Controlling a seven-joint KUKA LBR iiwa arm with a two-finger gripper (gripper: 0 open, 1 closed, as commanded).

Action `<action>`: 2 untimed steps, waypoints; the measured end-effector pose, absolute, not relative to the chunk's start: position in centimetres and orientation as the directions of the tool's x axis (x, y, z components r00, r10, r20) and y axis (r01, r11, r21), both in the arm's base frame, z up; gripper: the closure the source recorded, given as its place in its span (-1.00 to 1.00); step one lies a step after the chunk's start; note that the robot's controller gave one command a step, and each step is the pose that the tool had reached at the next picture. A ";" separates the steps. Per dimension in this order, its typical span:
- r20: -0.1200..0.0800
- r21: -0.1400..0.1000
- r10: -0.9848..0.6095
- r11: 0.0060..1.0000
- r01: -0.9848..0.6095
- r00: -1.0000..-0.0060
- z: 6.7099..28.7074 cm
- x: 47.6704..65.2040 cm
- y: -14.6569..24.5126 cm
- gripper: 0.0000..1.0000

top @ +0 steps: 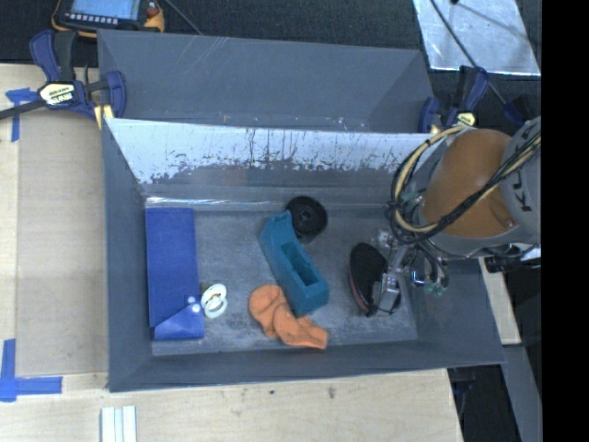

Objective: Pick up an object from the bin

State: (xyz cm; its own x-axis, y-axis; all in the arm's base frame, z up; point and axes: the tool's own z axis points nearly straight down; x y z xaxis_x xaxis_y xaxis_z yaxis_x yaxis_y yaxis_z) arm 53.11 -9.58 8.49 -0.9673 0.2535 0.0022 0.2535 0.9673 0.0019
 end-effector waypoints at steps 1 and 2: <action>0.006 0.003 0.199 0.980 0.199 -0.980 7.5 52.4 -9.1 1.00; 0.006 0.003 0.198 0.980 0.198 -0.980 7.5 52.4 -9.1 1.00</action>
Offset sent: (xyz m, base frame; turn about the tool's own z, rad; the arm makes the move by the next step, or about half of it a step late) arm 0.0000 0.0000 0.0000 0.0000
